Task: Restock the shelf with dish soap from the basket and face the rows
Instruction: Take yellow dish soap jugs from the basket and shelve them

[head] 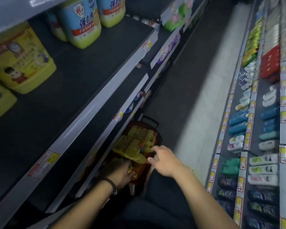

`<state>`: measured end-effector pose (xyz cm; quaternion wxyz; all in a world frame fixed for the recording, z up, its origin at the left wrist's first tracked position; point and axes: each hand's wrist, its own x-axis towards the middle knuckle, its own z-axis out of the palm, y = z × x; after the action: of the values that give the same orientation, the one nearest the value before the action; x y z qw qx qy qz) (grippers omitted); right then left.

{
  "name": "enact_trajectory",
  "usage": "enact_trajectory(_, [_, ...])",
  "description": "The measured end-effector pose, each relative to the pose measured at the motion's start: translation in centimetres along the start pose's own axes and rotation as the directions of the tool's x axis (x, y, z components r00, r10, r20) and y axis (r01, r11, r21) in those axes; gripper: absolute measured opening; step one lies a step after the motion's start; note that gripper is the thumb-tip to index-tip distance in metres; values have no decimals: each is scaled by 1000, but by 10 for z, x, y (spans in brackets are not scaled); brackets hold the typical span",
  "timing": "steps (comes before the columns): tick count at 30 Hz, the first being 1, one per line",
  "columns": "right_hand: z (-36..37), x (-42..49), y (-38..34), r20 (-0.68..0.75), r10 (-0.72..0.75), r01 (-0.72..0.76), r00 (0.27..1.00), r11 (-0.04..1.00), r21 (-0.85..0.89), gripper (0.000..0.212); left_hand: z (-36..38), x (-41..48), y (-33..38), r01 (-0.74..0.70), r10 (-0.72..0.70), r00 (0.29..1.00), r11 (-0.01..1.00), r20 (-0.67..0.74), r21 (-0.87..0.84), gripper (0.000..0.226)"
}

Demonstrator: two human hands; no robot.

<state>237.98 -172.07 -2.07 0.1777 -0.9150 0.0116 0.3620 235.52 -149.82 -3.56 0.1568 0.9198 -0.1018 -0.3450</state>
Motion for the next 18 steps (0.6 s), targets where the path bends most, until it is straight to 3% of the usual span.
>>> enact_trajectory(6, [-22,20,-20,25,4,-2,1000,997,-79,66,-24,19,-5,-16,15,1000,999,-19,-45,34])
enact_trajectory(14, [-20,100,-3,174,12,23,985,979,-201,77,-36,68,-21,93,-96,995,984,-11,-149,53])
enact_trajectory(18, [-19,172,1,364,-46,183,930,917,-353,63,-33,98,-19,189,-191,982,963,7,-193,55])
